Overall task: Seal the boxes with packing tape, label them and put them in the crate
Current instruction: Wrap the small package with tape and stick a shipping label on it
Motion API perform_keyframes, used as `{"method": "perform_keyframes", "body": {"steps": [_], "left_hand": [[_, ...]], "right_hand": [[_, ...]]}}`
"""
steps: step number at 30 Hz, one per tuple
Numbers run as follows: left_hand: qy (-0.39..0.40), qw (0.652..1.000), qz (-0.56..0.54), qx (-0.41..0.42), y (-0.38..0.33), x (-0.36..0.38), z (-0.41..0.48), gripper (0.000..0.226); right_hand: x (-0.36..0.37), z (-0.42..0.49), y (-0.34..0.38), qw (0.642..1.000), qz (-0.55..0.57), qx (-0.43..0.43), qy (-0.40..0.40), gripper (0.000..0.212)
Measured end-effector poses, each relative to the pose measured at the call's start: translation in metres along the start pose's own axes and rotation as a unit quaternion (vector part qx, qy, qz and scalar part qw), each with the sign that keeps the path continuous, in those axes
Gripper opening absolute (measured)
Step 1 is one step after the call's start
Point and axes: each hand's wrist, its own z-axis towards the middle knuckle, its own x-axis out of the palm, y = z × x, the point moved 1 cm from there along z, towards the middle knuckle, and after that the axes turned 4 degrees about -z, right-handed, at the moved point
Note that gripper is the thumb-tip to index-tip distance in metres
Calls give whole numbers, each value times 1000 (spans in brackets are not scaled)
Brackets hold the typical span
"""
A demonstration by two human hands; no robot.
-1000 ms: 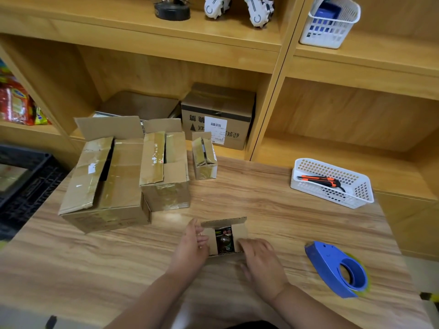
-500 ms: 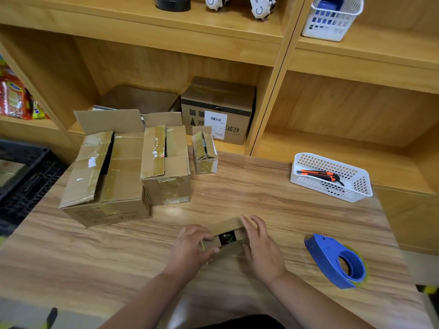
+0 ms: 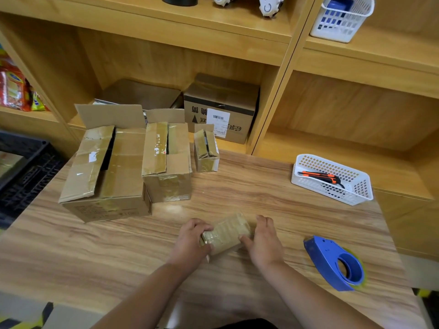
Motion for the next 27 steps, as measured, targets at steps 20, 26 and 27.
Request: {"method": "perform_keyframes", "body": {"steps": [20, 26, 27], "left_hand": [[83, 997, 6, -7, -24, 19, -11, 29], [119, 944, 251, 177, -26, 6, 0, 62], [155, 928, 292, 174, -25, 7, 0, 65]], "right_hand": [[8, -1, -2, 988, 52, -143, 33, 50], [1, 5, -4, 978, -1, -186, 91, 51], [0, 8, -5, 977, -11, -187, 97, 52]]}}
